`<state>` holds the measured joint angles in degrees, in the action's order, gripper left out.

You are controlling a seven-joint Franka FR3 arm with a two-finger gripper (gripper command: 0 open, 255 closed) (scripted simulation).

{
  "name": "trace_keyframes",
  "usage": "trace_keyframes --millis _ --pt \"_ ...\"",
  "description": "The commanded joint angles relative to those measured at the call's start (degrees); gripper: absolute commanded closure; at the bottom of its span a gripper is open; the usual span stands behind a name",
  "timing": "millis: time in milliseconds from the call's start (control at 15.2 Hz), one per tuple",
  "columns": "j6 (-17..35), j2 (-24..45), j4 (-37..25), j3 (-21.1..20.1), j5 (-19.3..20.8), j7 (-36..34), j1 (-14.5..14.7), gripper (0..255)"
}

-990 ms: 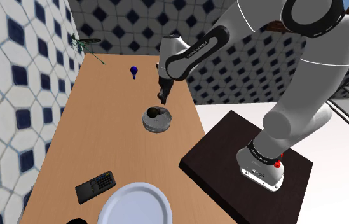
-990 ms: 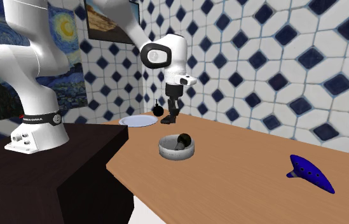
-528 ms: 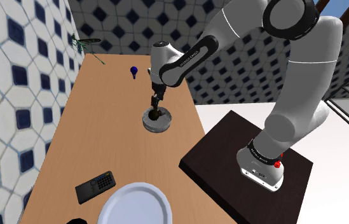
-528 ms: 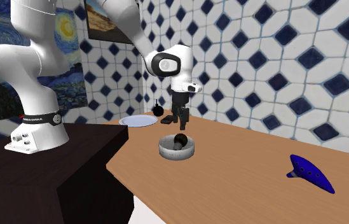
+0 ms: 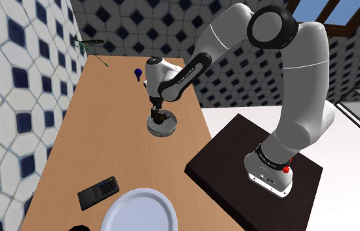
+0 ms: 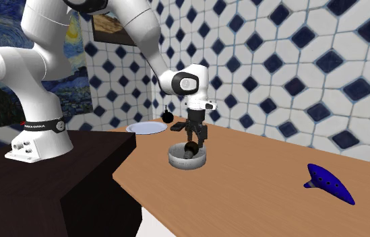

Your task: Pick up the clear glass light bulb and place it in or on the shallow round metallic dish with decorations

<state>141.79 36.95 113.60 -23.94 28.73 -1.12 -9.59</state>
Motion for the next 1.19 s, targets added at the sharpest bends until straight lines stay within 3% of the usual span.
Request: trace_keyframes --millis 0,594,660,1122 --pt "0.9 1.4 -0.5 0.8 0.9 -0.5 0.5 0" --pt "1.7 2.4 -0.7 1.3 1.4 -0.8 0.9 0" --pt "1.6 2.6 -1.0 1.3 1.4 -0.7 0.9 255" --pt "1.3 2.4 -1.0 1.2 1.3 -0.7 0.9 255"
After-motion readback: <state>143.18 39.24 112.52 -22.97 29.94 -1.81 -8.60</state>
